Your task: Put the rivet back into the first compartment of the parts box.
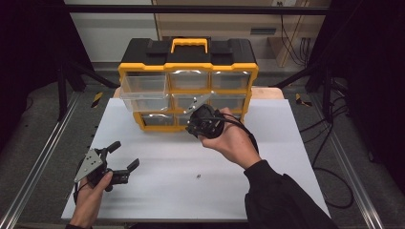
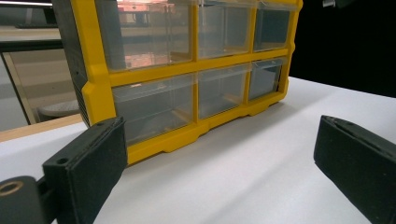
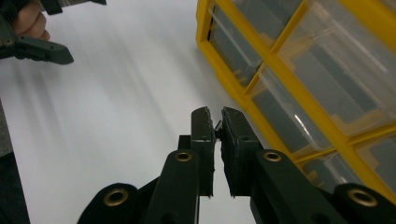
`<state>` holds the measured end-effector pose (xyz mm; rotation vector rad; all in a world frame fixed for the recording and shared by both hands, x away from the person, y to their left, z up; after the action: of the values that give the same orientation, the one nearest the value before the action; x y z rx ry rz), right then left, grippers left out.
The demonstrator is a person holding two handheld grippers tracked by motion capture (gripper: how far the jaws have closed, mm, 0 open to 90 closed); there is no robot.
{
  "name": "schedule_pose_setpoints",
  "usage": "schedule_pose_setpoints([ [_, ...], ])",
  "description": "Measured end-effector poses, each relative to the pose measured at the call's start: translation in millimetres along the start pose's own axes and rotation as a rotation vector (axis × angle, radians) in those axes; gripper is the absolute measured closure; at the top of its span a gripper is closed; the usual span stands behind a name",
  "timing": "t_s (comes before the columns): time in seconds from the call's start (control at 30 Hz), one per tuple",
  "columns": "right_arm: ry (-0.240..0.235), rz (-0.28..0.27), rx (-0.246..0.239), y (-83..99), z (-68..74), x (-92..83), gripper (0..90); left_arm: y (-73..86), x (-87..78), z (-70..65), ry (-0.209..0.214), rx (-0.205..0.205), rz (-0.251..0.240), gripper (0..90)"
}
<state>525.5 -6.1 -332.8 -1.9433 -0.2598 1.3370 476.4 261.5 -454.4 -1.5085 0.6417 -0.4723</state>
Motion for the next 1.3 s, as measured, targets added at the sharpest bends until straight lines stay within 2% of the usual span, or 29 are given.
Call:
schedule_pose_setpoints([
  [0.37, 0.023, -0.051, -0.025, -25.9, -6.1, -11.9, 83.4, -0.1, 0.1, -0.2, 0.001, 0.0, -0.001, 2.9],
  [1.03, 0.056, -0.102, -0.045, -73.9, -14.4, -29.0, 83.4, -0.1, 0.0, 0.1, 0.001, -0.002, -0.002, 2.9],
  [1.3, 0.064, -0.121, -0.05, -87.6, -15.6, -32.2, 83.4, -0.4, 0.1, -0.2, 0.001, -0.006, -0.006, 2.9],
])
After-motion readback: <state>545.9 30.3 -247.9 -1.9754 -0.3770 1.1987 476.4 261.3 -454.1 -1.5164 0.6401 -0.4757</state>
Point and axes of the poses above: each handheld gripper's, and its own axes: x roughly forward along the jaws, y roughly out of its underside, z roughly to its left, the point moved 6 cm from there along x, roughly forward along the jaws, and after that the axes turned 4 degrees about -x, right-handed, at the moved point
